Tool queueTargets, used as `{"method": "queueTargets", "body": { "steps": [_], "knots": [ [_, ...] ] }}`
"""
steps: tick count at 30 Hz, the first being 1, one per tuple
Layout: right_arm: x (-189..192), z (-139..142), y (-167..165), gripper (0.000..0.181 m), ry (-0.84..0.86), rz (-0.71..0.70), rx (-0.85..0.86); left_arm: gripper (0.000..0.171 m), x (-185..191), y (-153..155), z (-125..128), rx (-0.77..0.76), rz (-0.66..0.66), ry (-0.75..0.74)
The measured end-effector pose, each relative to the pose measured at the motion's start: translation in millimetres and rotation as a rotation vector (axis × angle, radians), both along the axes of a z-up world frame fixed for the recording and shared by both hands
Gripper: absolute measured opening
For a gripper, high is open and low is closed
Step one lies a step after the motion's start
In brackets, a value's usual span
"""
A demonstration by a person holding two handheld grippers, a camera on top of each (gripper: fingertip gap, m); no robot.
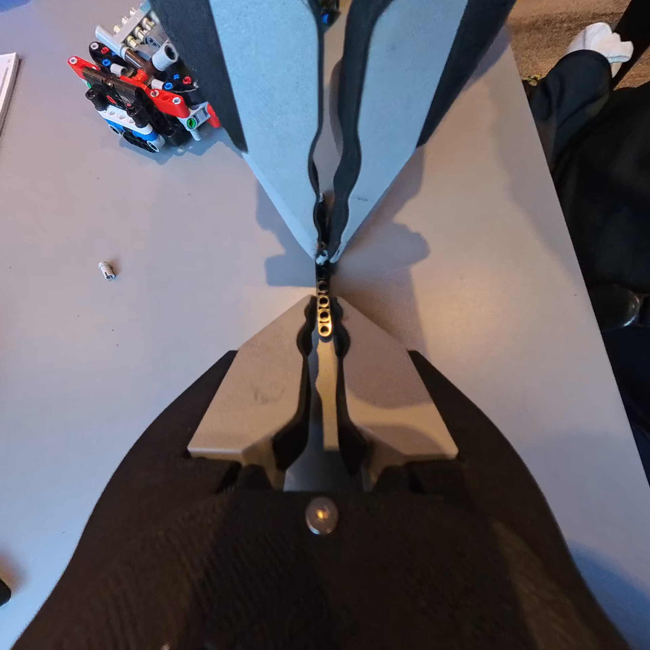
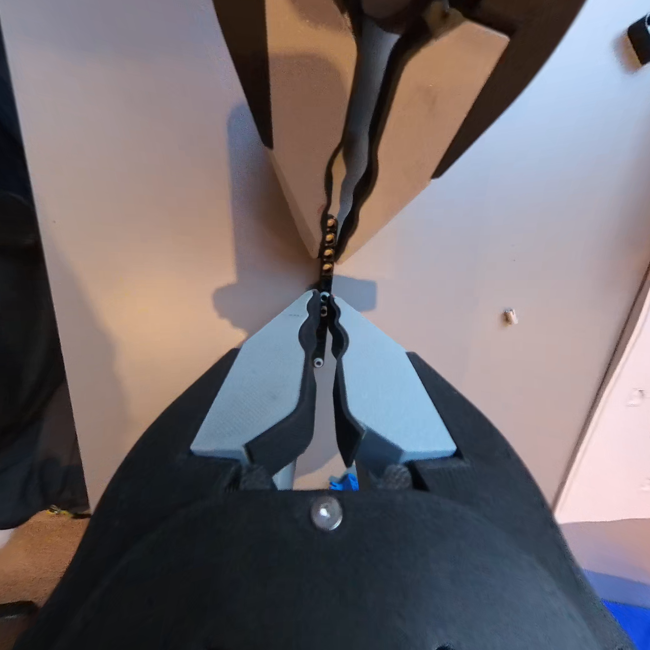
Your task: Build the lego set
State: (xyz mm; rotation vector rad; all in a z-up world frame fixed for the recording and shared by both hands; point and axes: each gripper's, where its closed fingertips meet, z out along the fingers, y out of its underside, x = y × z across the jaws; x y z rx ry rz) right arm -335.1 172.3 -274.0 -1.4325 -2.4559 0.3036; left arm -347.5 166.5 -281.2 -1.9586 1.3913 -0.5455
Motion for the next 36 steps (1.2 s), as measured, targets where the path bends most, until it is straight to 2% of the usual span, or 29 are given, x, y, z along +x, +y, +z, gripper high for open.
{"method": "queueTargets", "body": {
  "steps": [4,8,12,16,20,24,28,30,34,36],
  "knots": [
    [0.0,-0.1,0.1,0.002,-0.008,0.015,-0.023,0.005,0.0,0.0,0.0,0.001,0.0,0.0],
    [0.2,-0.4,0.4,0.002,-0.012,-0.145,-0.195,0.005,-0.1,0.1,0.0,0.01,0.004,0.004],
    [-0.1,-0.3,-0.2,0.002,0.001,-0.199,-0.274,0.005,-0.1,0.1,0.0,0.006,0.007,0.003],
    [-0.1,-0.4,0.0,0.002,0.018,-0.142,-0.25,0.005,-0.1,0.2,0.0,0.007,0.009,0.003],
    [-0.2,-0.7,1.2,0.002,0.027,-0.009,-0.115,0.005,0.0,0.2,0.0,0.008,0.009,0.004],
    [0.7,-1.0,2.3,0.002,0.046,0.098,-0.051,0.005,0.0,0.3,0.1,0.011,0.009,0.004],
    [2.1,-1.1,3.1,0.002,-0.02,0.185,0.032,0.005,0.1,0.2,0.1,0.009,0.009,0.003],
    [1.9,-1.1,3.0,0.002,-0.06,0.171,0.02,0.005,0.0,0.2,0.1,0.009,0.009,0.004],
    [-5.9,-2.9,0.1,0.001,-0.052,0.02,-0.15,0.005,0.0,0.6,-0.1,0.012,0.011,0.005],
    [-5.4,-4.4,1.0,0.002,-0.057,0.009,-0.146,0.005,0.1,0.6,0.0,0.011,0.012,0.003]
  ]
}}
